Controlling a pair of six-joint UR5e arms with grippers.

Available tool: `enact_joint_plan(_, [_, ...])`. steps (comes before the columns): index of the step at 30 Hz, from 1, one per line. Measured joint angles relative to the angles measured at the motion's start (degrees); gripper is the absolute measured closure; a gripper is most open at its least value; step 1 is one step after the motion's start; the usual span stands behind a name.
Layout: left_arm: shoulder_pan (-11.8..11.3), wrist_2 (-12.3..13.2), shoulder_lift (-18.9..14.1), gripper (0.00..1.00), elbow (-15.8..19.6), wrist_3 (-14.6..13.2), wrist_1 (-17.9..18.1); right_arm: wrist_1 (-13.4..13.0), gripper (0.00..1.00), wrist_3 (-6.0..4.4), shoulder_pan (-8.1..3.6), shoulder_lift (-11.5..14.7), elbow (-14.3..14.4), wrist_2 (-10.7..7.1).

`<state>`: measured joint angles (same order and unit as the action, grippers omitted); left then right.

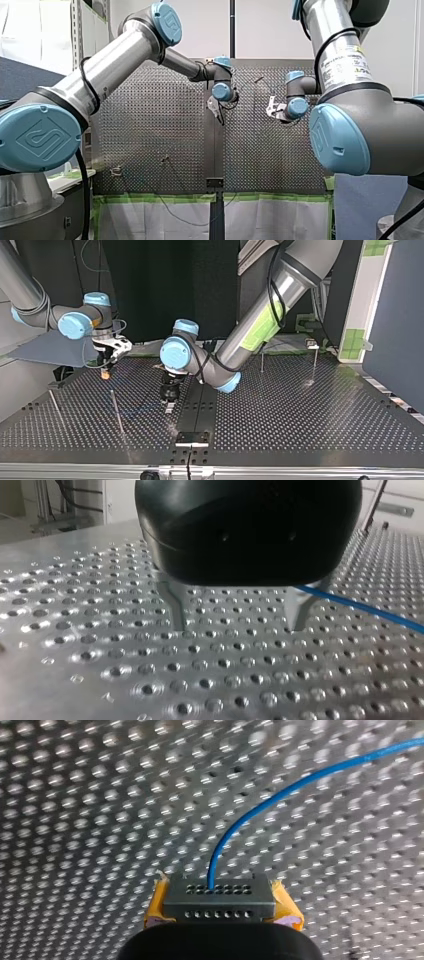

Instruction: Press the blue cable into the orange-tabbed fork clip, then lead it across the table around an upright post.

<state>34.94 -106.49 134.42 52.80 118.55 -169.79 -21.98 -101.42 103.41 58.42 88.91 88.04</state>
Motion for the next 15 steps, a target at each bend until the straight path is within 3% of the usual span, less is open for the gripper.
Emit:
enact_joint_plan(8, [0.0,-3.6,0.01,0.02,0.0,-1.18,-1.22,-5.0,1.0,2.46,-0.29,-4.14,4.16,0.28])
enact_joint_plan(15, [-0.02,-4.61,0.0,0.02,0.0,-1.29,-2.45,-6.04,1.0,4.02,-0.42,-7.65,4.55,1.07])
